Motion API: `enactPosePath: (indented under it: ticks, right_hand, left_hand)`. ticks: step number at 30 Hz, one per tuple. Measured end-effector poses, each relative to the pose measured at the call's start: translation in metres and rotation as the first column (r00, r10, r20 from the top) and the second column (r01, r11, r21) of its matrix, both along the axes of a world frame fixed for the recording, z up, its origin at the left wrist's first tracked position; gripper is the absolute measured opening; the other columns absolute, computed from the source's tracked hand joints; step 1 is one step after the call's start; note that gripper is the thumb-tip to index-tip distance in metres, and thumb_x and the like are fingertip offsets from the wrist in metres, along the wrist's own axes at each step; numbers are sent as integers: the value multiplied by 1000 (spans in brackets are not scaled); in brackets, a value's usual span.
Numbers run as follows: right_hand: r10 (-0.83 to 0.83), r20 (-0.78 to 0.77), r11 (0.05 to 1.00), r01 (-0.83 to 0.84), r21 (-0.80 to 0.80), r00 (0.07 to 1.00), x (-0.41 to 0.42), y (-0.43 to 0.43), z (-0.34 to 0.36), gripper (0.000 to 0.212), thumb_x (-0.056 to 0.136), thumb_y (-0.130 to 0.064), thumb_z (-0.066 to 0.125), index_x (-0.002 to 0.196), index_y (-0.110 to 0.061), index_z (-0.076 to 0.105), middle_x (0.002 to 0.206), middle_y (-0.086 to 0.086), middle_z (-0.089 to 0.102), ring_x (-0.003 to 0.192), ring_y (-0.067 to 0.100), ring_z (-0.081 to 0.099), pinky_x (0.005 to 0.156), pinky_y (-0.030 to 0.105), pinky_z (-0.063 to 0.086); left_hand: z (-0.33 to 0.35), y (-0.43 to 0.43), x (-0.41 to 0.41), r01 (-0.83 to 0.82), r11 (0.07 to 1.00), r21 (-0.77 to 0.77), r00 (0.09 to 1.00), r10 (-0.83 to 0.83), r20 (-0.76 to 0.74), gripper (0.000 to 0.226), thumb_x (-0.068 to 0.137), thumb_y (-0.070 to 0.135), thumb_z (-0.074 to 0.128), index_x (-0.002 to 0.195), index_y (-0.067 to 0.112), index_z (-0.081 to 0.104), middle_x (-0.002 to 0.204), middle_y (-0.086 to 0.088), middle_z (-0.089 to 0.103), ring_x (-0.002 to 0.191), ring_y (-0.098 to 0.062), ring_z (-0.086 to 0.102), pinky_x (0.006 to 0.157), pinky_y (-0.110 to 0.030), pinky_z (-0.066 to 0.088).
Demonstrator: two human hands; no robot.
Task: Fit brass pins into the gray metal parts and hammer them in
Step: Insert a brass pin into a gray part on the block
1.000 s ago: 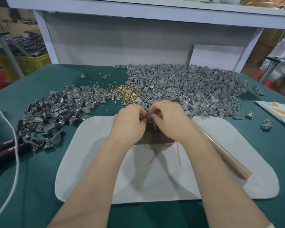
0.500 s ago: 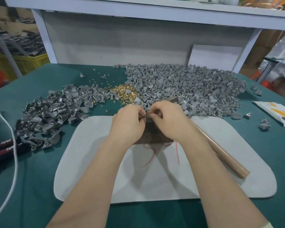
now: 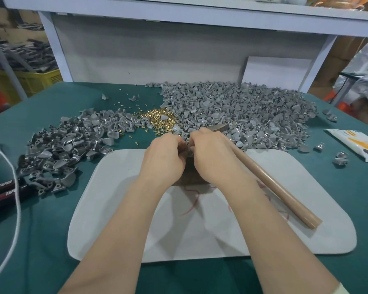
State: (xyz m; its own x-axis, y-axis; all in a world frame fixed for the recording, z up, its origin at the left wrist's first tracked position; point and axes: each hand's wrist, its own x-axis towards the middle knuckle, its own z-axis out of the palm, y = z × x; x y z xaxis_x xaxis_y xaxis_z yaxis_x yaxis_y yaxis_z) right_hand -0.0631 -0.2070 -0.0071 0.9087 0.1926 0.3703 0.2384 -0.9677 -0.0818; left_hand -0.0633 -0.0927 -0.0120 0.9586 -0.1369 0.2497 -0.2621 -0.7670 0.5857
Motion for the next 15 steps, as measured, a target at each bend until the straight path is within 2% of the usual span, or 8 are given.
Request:
enactPosePath:
  ticks: [2, 5, 10, 15]
  right_hand:
    - [-18, -24, 998, 19, 61, 1000, 2, -2, -3, 14, 91, -9, 50, 103, -14, 55, 108, 4, 53, 100, 23, 53, 68, 23, 24]
    - [-22, -62, 987, 32, 156, 998, 4, -4, -4, 6, 92, -12, 51, 95, -15, 56, 104, 5, 55, 98, 24, 51, 71, 26, 27]
    - [-4, -59, 973, 17, 228, 998, 4, -7, -5, 6, 91, -17, 54, 92, -15, 59, 101, 4, 60, 95, 23, 51, 73, 29, 31]
    - [8, -44, 962, 4, 272, 999, 2, -8, -5, 5, 88, -16, 57, 89, -15, 61, 92, 1, 60, 91, 22, 52, 74, 30, 32]
  left_hand:
    - [-1, 0, 0, -8, 1000, -15, 1000, 8, -2, 14, 89, 15, 58, 92, 17, 71, 98, -8, 67, 95, -31, 60, 79, -37, 49]
    - [-2, 0, 1, -14, 999, -44, 1000, 14, -2, 12, 88, 15, 59, 90, 17, 71, 97, -8, 69, 94, -30, 61, 80, -38, 50]
    - [-3, -1, 1, -13, 998, -59, 1000, 13, 0, 12, 87, 16, 59, 90, 19, 71, 96, -6, 69, 95, -29, 62, 82, -40, 50]
    - [-5, 0, 2, -26, 998, -62, 1000, 26, 1, 10, 86, 17, 61, 87, 21, 70, 93, -4, 68, 93, -27, 62, 79, -35, 50]
